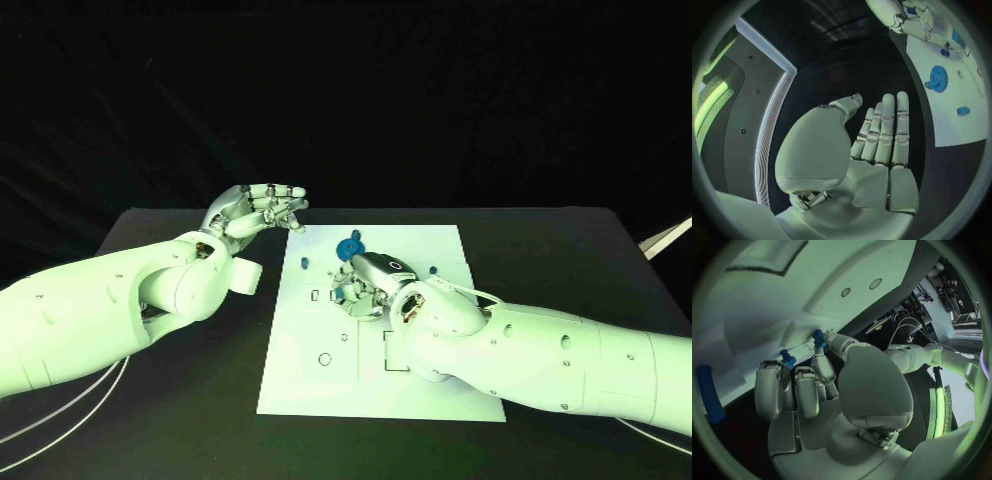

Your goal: Assemble the parts on the task board

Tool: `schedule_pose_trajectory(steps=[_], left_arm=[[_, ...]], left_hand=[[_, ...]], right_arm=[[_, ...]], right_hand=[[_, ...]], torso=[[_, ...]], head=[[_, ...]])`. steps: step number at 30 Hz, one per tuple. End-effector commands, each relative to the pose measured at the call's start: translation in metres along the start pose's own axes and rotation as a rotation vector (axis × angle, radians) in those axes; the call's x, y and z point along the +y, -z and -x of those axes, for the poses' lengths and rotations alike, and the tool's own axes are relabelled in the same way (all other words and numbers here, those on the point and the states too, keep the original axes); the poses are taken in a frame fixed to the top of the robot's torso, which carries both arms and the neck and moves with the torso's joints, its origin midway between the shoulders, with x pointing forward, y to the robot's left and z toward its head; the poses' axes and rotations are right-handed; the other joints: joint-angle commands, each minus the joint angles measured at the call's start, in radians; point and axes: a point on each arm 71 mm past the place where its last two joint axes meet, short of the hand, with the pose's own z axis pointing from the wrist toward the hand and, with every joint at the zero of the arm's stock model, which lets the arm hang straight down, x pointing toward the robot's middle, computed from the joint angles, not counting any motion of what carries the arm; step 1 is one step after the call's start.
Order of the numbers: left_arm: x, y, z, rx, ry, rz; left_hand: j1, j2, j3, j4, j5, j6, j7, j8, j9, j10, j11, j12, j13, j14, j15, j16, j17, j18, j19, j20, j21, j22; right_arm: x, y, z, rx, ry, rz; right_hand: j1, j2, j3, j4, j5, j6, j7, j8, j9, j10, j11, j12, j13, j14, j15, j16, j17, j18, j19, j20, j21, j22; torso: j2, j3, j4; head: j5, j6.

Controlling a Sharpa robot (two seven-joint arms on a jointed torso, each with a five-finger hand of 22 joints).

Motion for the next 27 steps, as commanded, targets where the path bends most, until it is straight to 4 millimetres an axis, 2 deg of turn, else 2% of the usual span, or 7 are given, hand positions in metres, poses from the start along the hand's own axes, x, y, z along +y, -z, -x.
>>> schedule_pose_trajectory(steps=[1,14,27], left_arm=[[-0.0006,-0.0004,-0.001,0.005,0.003,-0.002],[-0.0001,-0.0008,-0.001,0.006,0.003,-0.001],[0.0002,-0.0009,-0.001,0.006,0.003,0.0]], left_hand=[[-0.024,0.009,0.005,-0.002,0.005,-0.01,0.021,-0.013,0.014,-0.008,0.004,-0.005,0.014,-0.01,-0.001,0.014,0.005,0.024,-0.017,-0.002,0.011,0.014],[-0.026,0.01,0.005,-0.003,0.004,-0.009,0.021,-0.012,0.015,-0.008,0.004,-0.003,0.015,-0.011,-0.001,0.016,0.003,0.025,-0.021,-0.002,0.015,0.017],[-0.026,0.01,0.005,-0.003,0.004,-0.009,0.021,-0.012,0.015,-0.008,0.004,-0.003,0.015,-0.011,-0.001,0.016,0.003,0.025,-0.021,-0.002,0.015,0.017]], right_arm=[[0.0001,0.0011,-0.0003,-0.003,0.005,0.003],[-0.0021,0.0022,0.0,-0.001,0.022,-0.006],[-0.0009,0.0019,-0.0003,-0.003,0.026,-0.005]], right_hand=[[-0.013,0.042,0.038,-0.012,0.024,0.018,0.002,0.077,0.039,0.017,-0.008,-0.002,0.003,0.096,-0.01,0.011,0.232,-0.024,0.025,-0.007,0.023,0.151],[-0.017,0.04,0.037,-0.012,0.025,0.018,0.001,0.079,0.04,0.017,-0.008,-0.002,0.003,0.096,-0.01,0.01,0.231,-0.024,0.025,-0.007,0.023,0.151],[-0.033,0.022,0.03,-0.01,0.021,0.011,0.003,0.082,0.04,0.016,-0.008,-0.007,0.001,0.095,-0.01,0.009,0.229,-0.023,0.024,-0.006,0.019,0.149]], torso=[[0.0,-0.0006,0.0006],[0.001,-0.0011,-0.0001],[0.0,-0.001,-0.0001]], head=[[0.001,-0.001],[0.001,-0.001],[-0.002,0.0]])
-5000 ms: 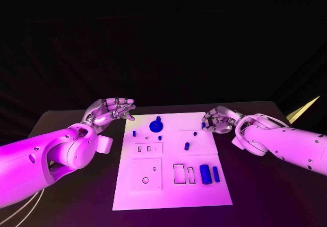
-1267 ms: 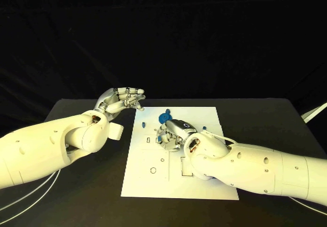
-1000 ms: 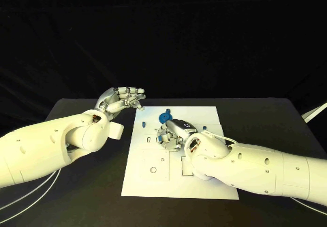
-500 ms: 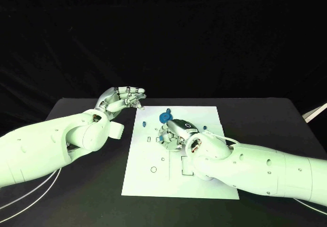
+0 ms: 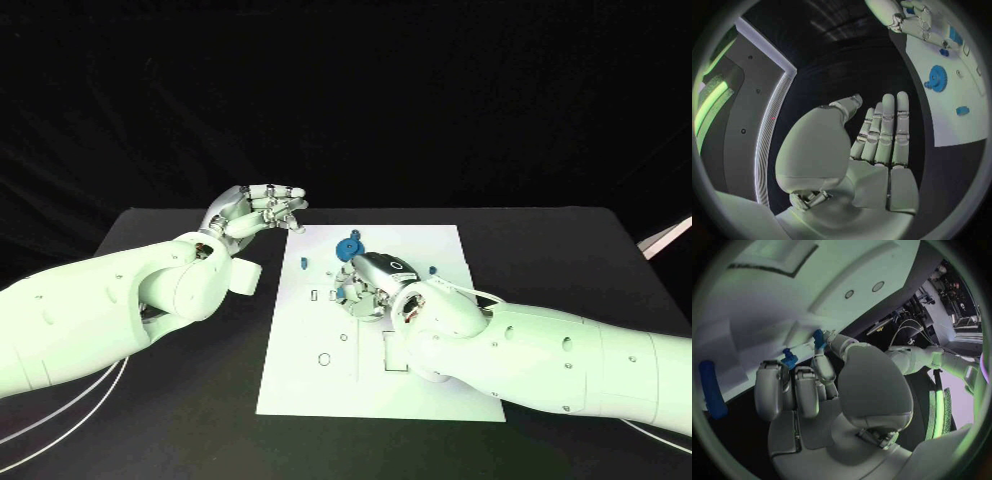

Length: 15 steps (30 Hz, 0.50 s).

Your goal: Assemble the parts on the task board

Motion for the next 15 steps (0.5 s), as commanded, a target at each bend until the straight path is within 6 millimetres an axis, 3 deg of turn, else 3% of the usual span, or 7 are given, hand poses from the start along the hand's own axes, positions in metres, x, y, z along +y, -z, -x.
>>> schedule_pose_trajectory(steps=[1,10,15], left_arm=[[-0.0007,-0.0005,-0.0016,0.006,0.003,-0.003],[-0.0007,-0.0001,-0.001,0.005,0.003,-0.001],[-0.0007,0.0,-0.001,0.006,0.003,-0.001]], left_hand=[[-0.014,-0.002,0.005,-0.003,0.005,-0.009,0.021,-0.012,0.015,-0.008,0.004,-0.003,0.015,-0.011,-0.001,0.015,0.003,0.025,-0.021,-0.002,0.015,0.014],[-0.014,-0.002,0.005,-0.003,0.005,-0.009,0.021,-0.012,0.015,-0.008,0.004,-0.003,0.015,-0.011,-0.001,0.015,0.003,0.025,-0.021,-0.002,0.015,0.014],[-0.014,-0.002,0.005,-0.003,0.005,-0.009,0.021,-0.012,0.015,-0.008,0.004,-0.003,0.015,-0.011,-0.001,0.015,0.003,0.025,-0.021,-0.002,0.015,0.014]], right_arm=[[0.0006,0.0003,-0.0013,0.004,0.003,0.002],[0.0,-0.0002,-0.001,0.001,0.002,0.006],[-0.0001,-0.0004,-0.0011,0.003,0.003,0.009]], right_hand=[[-0.037,0.016,0.028,-0.01,0.02,0.008,0.003,0.082,0.039,0.015,-0.007,-0.009,0.0,0.095,-0.01,0.009,0.228,-0.023,0.024,-0.006,0.018,0.149],[-0.066,-0.028,0.007,-0.002,0.042,-0.023,0.016,0.07,0.026,-0.001,0.003,-0.033,-0.016,0.093,-0.002,0.004,0.222,-0.02,0.019,-0.001,0.004,0.141],[-0.071,-0.041,-0.001,0.001,0.039,-0.034,0.02,0.064,0.021,-0.008,0.007,-0.042,-0.023,0.093,0.001,0.004,0.222,-0.019,0.017,0.002,-0.002,0.138]], torso=[[0.0,0.0002,0.0],[0.0,0.0007,-0.0007],[0.0,0.0004,-0.0001]], head=[[-0.001,0.001],[-0.002,0.002],[-0.002,0.001]])
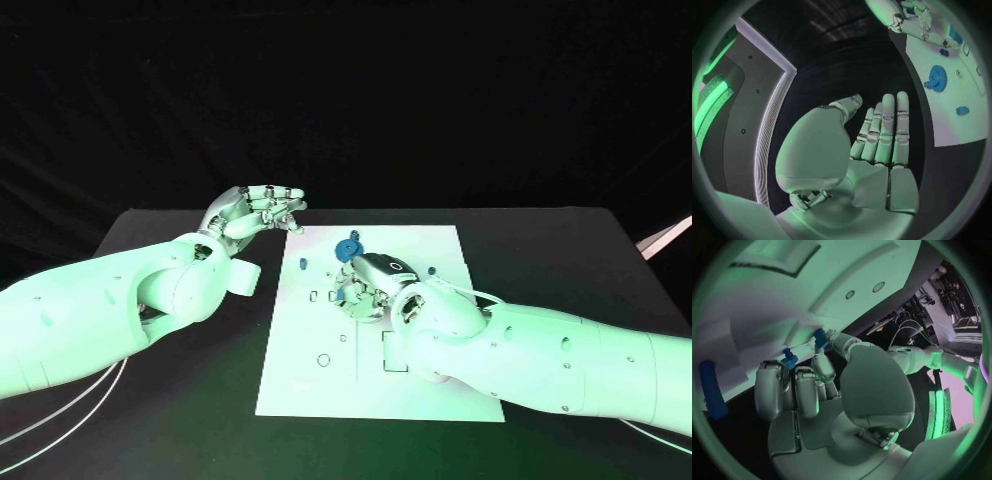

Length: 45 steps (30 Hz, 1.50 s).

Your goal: Assemble the parts on the task board

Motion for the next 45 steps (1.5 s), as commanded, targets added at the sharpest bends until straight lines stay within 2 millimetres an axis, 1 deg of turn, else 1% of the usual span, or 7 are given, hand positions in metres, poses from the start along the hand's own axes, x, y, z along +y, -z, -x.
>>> schedule_pose_trajectory(steps=[1,16,24,29,34,38,45], left_arm=[[-0.001,0.0,-0.001,0.006,0.003,-0.002],[0.0,-0.001,-0.001,0.005,0.003,-0.001],[0.0,-0.001,-0.001,0.004,0.002,0.0],[0.001,-0.001,0.0,0.003,-0.005,0.008],[0.006,-0.001,0.0,0.046,-0.057,0.064],[0.013,-0.002,-0.002,0.105,-0.149,0.149],[0.026,-0.001,-0.006,0.214,-0.357,0.314]], left_hand=[[-0.014,-0.002,0.005,-0.003,0.004,-0.009,0.021,-0.012,0.015,-0.008,0.004,-0.003,0.015,-0.011,-0.001,0.015,0.003,0.025,-0.021,-0.002,0.015,0.014],[-0.014,-0.002,0.005,-0.003,0.004,-0.009,0.021,-0.012,0.015,-0.008,0.004,-0.003,0.015,-0.011,-0.001,0.015,0.003,0.025,-0.021,-0.002,0.015,0.014],[-0.014,-0.002,0.005,-0.003,0.004,-0.009,0.021,-0.012,0.015,-0.008,0.004,-0.003,0.015,-0.011,-0.001,0.015,0.003,0.025,-0.021,-0.002,0.015,0.014],[-0.016,-0.002,0.006,-0.004,0.004,-0.01,0.021,-0.013,0.016,-0.009,0.004,-0.003,0.015,-0.013,-0.001,0.017,0.001,0.025,-0.026,-0.001,0.02,0.017],[-0.034,-0.008,-0.004,0.004,0.002,-0.014,0.014,-0.014,0.018,0.02,-0.004,0.023,0.028,0.009,-0.007,0.048,0.01,0.027,-0.022,-0.003,0.036,0.026],[-0.102,-0.018,-0.079,0.064,0.001,-0.004,-0.004,0.047,0.056,0.035,-0.026,0.173,0.122,0.062,-0.027,0.211,0.094,0.027,0.028,-0.02,0.104,0.062],[-0.101,0.015,-0.183,0.171,0.006,-0.006,-0.056,0.347,0.259,-0.082,-0.083,0.808,0.547,0.389,-0.078,0.603,0.571,0.023,0.103,-0.068,0.342,0.226]], right_arm=[[0.001,0.0,-0.001,0.003,0.001,0.005],[0.001,0.0,0.001,-0.019,-0.008,0.013],[0.001,0.003,0.003,-0.038,-0.014,0.023],[0.0,0.01,0.009,-0.072,-0.032,0.046],[-0.007,0.018,0.025,-0.097,-0.124,0.094],[-0.019,0.024,0.042,-0.072,-0.254,0.095],[-0.051,0.035,0.073,-0.038,-0.444,-0.004]], right_hand=[[-0.027,0.002,-0.001,0.001,0.014,-0.015,0.001,0.021,0.011,-0.009,0.007,-0.011,-0.008,0.093,0.001,0.004,0.221,-0.019,0.016,0.002,-0.003,0.137],[-0.041,-0.033,-0.063,0.034,-0.03,-0.075,0.019,-0.022,-0.023,-0.039,0.024,-0.047,-0.034,0.09,0.016,-0.003,0.214,-0.012,0.004,0.016,-0.037,0.118],[0.07,0.01,-0.365,0.157,-0.004,-0.104,0.031,-0.06,-0.07,-0.068,0.037,-0.083,-0.065,0.089,0.025,-0.007,0.212,-0.009,0.0,0.027,-0.064,0.11],[0.123,0.014,-0.426,0.218,-0.002,-0.105,0.034,-0.069,-0.084,-0.071,0.038,-0.088,-0.072,0.089,0.028,-0.008,0.211,-0.008,0.0,0.028,-0.071,0.109],[0.146,0.029,-0.427,0.219,0.033,-0.102,0.034,-0.07,-0.09,-0.069,0.038,-0.084,-0.07,0.088,0.028,-0.01,0.209,-0.005,-0.004,0.028,-0.083,0.103],[0.177,0.047,-0.402,0.215,0.061,-0.076,0.029,-0.049,-0.088,-0.088,0.034,-0.097,-0.081,0.082,0.025,-0.025,0.189,0.007,-0.031,0.027,-0.145,0.068],[0.176,0.052,-0.387,0.217,0.074,-0.057,0.023,-0.015,-0.08,-0.09,0.029,-0.093,-0.079,0.079,0.021,-0.031,0.183,0.01,-0.037,0.023,-0.163,0.059]], torso=[[0.0,-0.0002,0.0008],[0.0,-0.0001,0.001],[0.0,0.0003,0.0013],[-0.002,0.0002,0.0008],[-0.007,0.0004,-0.0036],[-0.019,0.0005,-0.0084],[-0.042,0.0008,-0.0135]], head=[[-0.001,-0.001],[-0.002,-0.002],[-0.002,-0.002],[0.0,-0.002],[0.004,0.006],[0.009,0.003],[0.021,-0.003]])
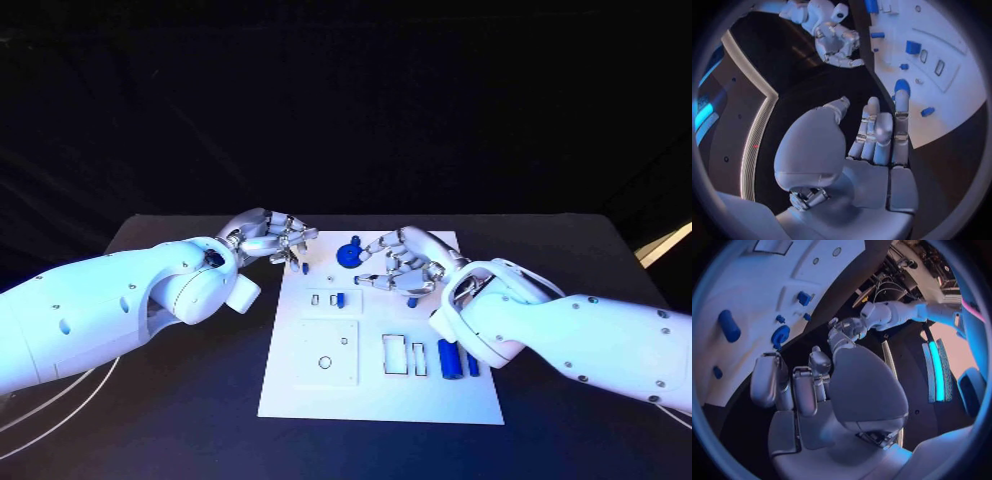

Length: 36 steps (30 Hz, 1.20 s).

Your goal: Assemble the parts on the task board

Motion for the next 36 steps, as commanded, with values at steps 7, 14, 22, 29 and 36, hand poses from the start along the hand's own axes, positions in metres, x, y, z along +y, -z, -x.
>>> schedule_pose_trajectory(steps=[7,14,22,29,36], left_arm=[[0.005,-0.005,-0.012,0.178,-0.27,0.289],[-0.004,-0.017,-0.018,0.238,-0.41,0.405],[-0.012,-0.034,-0.031,0.255,-0.51,0.448],[-0.021,-0.047,-0.039,0.265,-0.576,0.456],[-0.021,-0.057,-0.047,0.298,-0.627,0.474]], left_hand=[[-0.118,0.056,-0.061,0.005,0.007,0.028,-0.049,0.16,0.118,0.064,-0.052,0.234,0.18,0.143,-0.04,0.111,0.182,-0.011,0.173,-0.038,0.211,0.269],[-0.175,0.069,-0.094,0.006,0.005,0.049,-0.074,0.214,0.174,0.156,-0.076,0.325,0.298,0.187,-0.062,0.144,0.256,-0.03,0.245,-0.058,0.283,0.379],[-0.203,0.076,-0.112,0.007,0.006,0.045,-0.077,0.224,0.191,0.159,-0.079,0.329,0.304,0.189,-0.065,0.145,0.259,-0.031,0.248,-0.061,0.289,0.388],[-0.216,0.082,-0.122,0.006,0.006,0.045,-0.079,0.23,0.2,0.161,-0.08,0.332,0.307,0.191,-0.066,0.146,0.263,-0.033,0.254,-0.062,0.296,0.399],[-0.221,0.085,-0.129,0.006,0.007,0.034,-0.077,0.227,0.206,0.135,-0.079,0.309,0.274,0.187,-0.065,0.142,0.255,-0.033,0.252,-0.063,0.296,0.398]], right_arm=[[-0.025,0.013,0.049,-0.023,-0.151,-0.13],[-0.043,0.016,0.071,-0.064,-0.17,-0.19],[-0.054,0.015,0.083,-0.101,-0.161,-0.213],[-0.06,0.013,0.089,-0.125,-0.152,-0.222],[-0.062,0.012,0.093,-0.135,-0.147,-0.227]], right_hand=[[0.004,-0.005,0.005,0.006,0.02,0.012,0.002,0.034,0.005,-0.012,-0.003,0.0,0.002,0.086,-0.008,-0.006,0.188,0.006,-0.013,-0.002,0.003,0.063],[0.0,-0.006,0.006,0.005,0.024,0.006,0.002,0.035,0.005,-0.014,-0.004,-0.003,-0.001,0.086,-0.008,-0.007,0.186,0.007,-0.013,-0.003,0.0,0.061],[-0.002,-0.007,0.006,0.005,0.025,0.003,0.002,0.035,0.005,-0.015,-0.003,-0.004,-0.001,0.086,-0.008,-0.007,0.187,0.007,-0.014,-0.003,-0.002,0.061],[-0.004,-0.009,0.007,0.005,0.028,-0.004,0.003,0.036,0.004,-0.021,-0.003,-0.01,-0.007,0.085,-0.008,-0.01,0.183,0.009,-0.016,-0.003,-0.01,0.056],[-0.007,-0.01,0.008,0.005,0.03,-0.012,0.004,0.036,0.003,-0.03,-0.002,-0.022,-0.017,0.084,-0.007,-0.014,0.178,0.01,-0.02,-0.003,-0.019,0.051]], torso=[[-0.036,0.0041,-0.0055],[-0.046,0.0061,-0.0005],[-0.051,0.0078,-0.0018],[-0.047,0.008,-0.0035],[-0.046,0.0081,-0.0006]], head=[[0.018,-0.018],[0.026,-0.031],[0.028,-0.038],[0.024,-0.038],[0.022,-0.04]])
